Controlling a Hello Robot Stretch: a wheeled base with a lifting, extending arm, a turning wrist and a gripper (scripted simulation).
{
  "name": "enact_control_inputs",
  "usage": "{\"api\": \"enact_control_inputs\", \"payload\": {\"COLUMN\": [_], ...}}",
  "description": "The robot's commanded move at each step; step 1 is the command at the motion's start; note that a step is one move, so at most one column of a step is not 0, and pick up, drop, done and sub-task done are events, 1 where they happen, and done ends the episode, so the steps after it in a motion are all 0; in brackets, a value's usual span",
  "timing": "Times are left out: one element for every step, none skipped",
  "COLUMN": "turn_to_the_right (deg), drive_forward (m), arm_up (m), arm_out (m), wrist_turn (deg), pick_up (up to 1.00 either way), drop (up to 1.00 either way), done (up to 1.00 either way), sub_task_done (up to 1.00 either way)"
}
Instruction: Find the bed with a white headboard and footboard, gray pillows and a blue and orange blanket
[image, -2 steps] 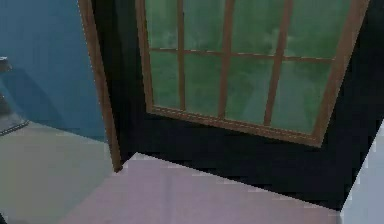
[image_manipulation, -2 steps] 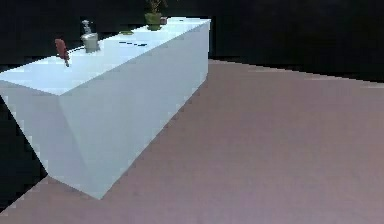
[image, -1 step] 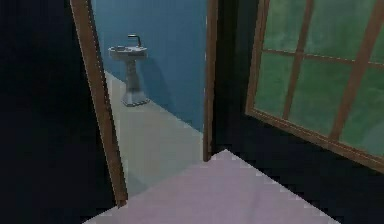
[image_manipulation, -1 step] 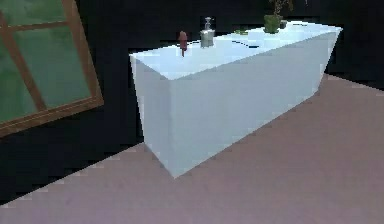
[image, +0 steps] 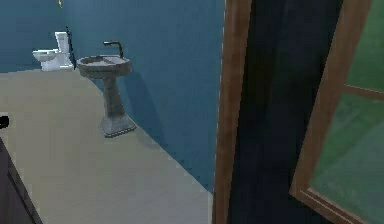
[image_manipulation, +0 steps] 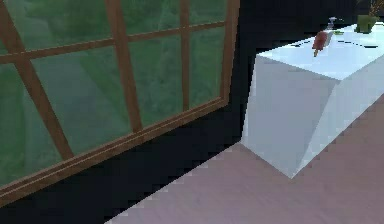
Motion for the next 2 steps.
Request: {"api": "enact_control_inputs", "payload": {"turn_to_the_right": [-6.0,0.0], "drive_forward": [0.00,0.15], "arm_up": [0.00,0.00], "arm_out": [0.00,0.00], "wrist_turn": [0.0,0.0], "pick_up": [0.00,0.00], "drop": [0.00,0.00], "done": [0.00,0.00], "sub_task_done": [0.00,0.00]}}
